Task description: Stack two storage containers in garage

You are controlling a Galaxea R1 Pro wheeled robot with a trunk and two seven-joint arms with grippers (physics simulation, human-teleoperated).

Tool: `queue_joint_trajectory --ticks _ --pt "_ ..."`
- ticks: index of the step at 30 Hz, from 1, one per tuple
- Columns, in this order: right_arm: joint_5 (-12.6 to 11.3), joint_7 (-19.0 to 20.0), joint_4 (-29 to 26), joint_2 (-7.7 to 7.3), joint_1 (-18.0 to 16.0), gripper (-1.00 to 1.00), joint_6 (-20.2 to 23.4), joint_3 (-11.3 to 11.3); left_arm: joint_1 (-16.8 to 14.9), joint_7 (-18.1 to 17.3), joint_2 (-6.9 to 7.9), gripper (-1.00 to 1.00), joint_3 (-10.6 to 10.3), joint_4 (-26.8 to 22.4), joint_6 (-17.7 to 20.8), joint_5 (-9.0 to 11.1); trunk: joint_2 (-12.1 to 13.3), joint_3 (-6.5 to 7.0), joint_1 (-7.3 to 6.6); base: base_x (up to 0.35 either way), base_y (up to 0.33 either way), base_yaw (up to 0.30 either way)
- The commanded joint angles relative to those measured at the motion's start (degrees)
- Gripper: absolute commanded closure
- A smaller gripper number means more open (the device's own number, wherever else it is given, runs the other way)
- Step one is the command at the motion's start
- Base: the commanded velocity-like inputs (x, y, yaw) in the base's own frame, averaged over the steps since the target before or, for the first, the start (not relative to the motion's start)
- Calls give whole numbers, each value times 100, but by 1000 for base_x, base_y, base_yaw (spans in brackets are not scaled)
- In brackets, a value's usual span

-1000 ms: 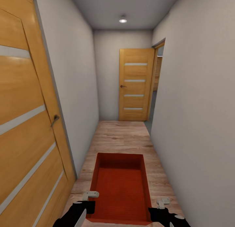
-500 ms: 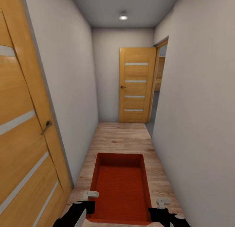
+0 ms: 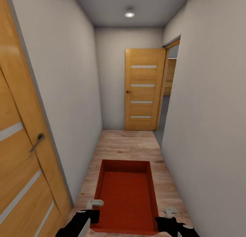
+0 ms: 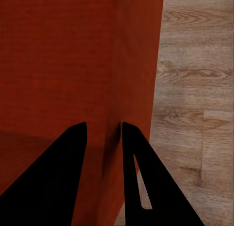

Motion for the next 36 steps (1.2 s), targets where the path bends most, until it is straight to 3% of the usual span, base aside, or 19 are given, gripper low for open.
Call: queue_joint_trajectory --ticks 1,14,23,36 --pt "335 -82 -21 0 3 100 28 67 -9 205 -36 100 71 -11 52 -49 -11 -12 6 326 0 0" --pt "336 -82 -21 0 3 100 28 67 -9 205 -36 100 75 -11 49 -49 -11 -12 6 326 0 0" --pt "329 -82 -21 0 3 100 28 67 -9 197 -33 100 80 -12 35 -49 -11 -12 6 107 0 0" --pt "332 -82 -21 0 3 100 28 67 -9 197 -30 100 80 -12 27 -49 -11 -12 6 306 0 0"
